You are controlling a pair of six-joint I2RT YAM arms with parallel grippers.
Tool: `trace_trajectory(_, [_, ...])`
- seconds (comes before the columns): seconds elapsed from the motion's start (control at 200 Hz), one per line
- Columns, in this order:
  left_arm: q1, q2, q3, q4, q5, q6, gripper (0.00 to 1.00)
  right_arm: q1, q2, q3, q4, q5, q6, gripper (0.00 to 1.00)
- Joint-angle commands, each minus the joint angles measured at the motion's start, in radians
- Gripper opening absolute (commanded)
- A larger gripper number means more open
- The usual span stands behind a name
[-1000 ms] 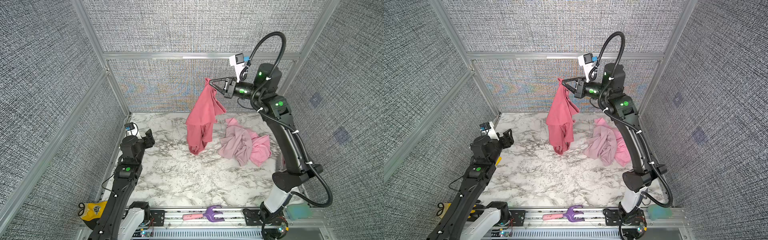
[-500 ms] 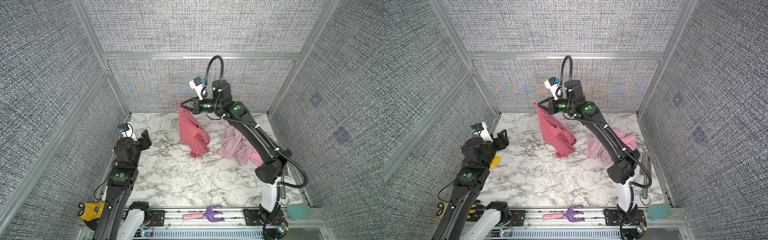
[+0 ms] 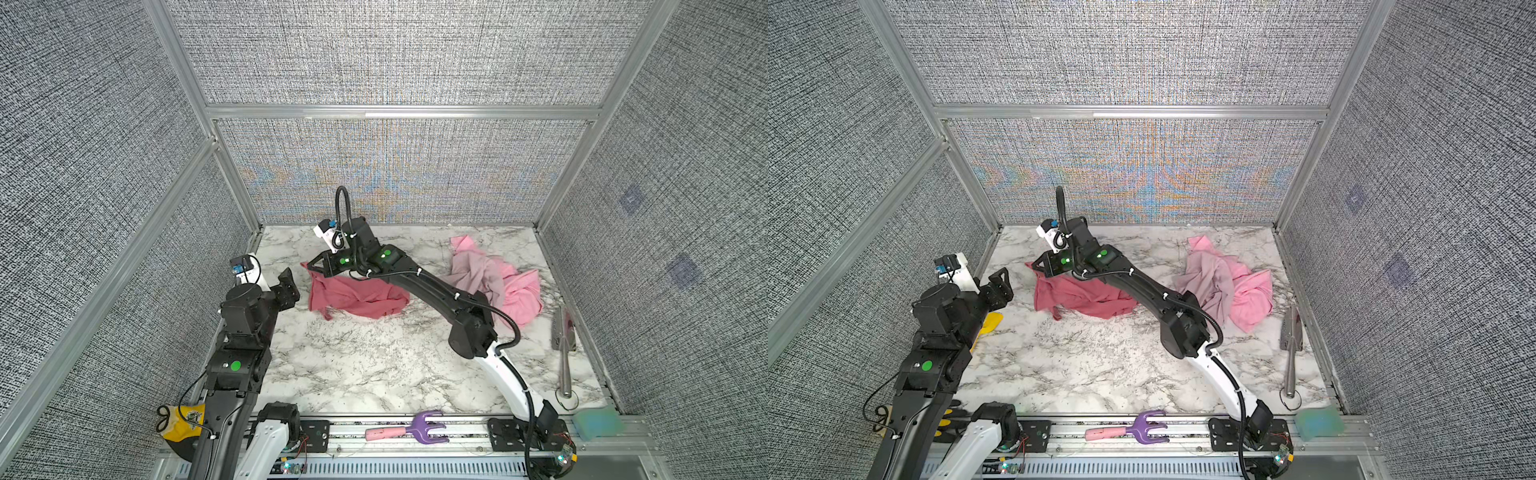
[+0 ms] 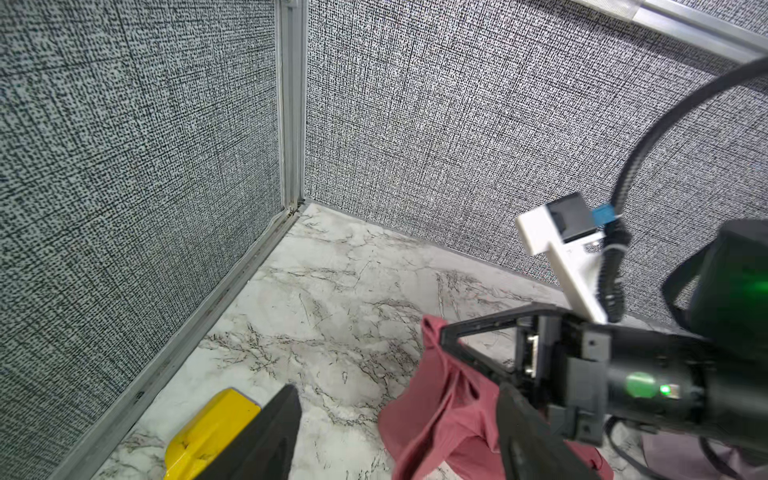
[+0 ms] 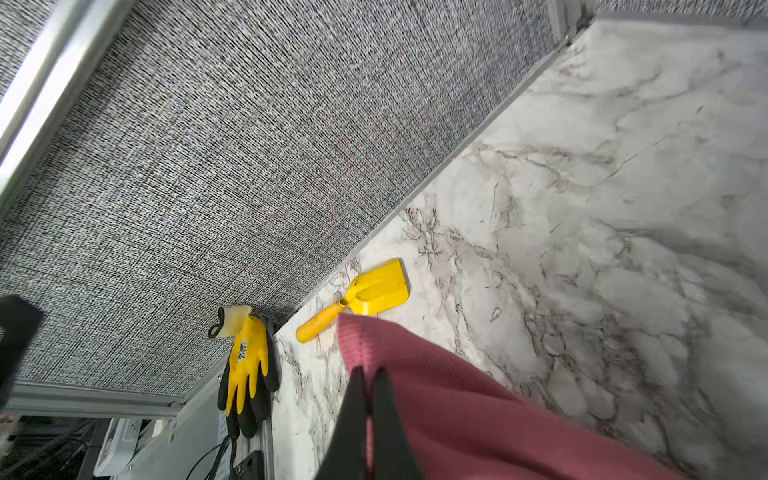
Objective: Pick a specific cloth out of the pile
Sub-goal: 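Carry the dark rose cloth toward the left gripper and lower it onto the table, then grasp the dark rose cloth with the left gripper while the right returns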
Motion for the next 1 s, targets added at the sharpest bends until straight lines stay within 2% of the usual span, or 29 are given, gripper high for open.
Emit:
trace_trajectory(0.0, [-0.001, 0.006, 0.007, 0.011, 0.007, -0.003, 0.76, 0.01, 0.032, 0.027, 0.073, -0.004, 0.062, 0.26])
trace_trajectory(0.09, [-0.001, 0.01, -0.006, 0.04, 0.027, -0.012, 0.76, 0.01, 0.006, -0.018, 0.07, 0.012, 0.056, 0.39])
trace_trajectory(0.18, [-0.001, 0.016, -0.02, 0.074, 0.064, -0.03, 0.77, -0.001, -0.096, -0.159, 0.105, 0.047, 0.022, 0.54])
trace_trajectory(0.31, [-0.001, 0.062, -0.034, 0.111, 0.116, -0.05, 0.74, -0.031, -0.278, -0.445, 0.224, 0.117, -0.012, 0.59])
trace_trajectory(0.485, [-0.023, 0.24, -0.026, 0.164, 0.252, -0.039, 0.65, -0.113, -0.548, -0.871, 0.384, 0.211, 0.015, 0.59])
trace_trajectory(0.535, [-0.072, 0.295, -0.009, 0.18, 0.246, -0.031, 0.65, -0.142, -0.625, -0.993, 0.419, 0.241, 0.014, 0.59])
trace_trajectory(0.615, [-0.182, 0.399, 0.039, 0.19, 0.174, -0.01, 0.65, -0.196, -0.756, -1.158, 0.444, 0.278, 0.023, 0.59])
trace_trajectory(0.701, [-0.267, 0.512, 0.07, 0.246, 0.167, -0.023, 0.65, -0.267, -0.875, -1.29, 0.423, 0.293, 0.024, 0.59])
trace_trajectory(0.841, [-0.386, 0.712, 0.147, 0.299, 0.144, -0.028, 0.65, -0.374, -1.053, -1.467, 0.359, 0.336, -0.005, 0.59])
trace_trajectory(0.991, [-0.48, 0.955, 0.3, 0.24, 0.122, 0.004, 0.65, -0.477, -1.197, -1.614, 0.323, 0.349, -0.004, 0.59])
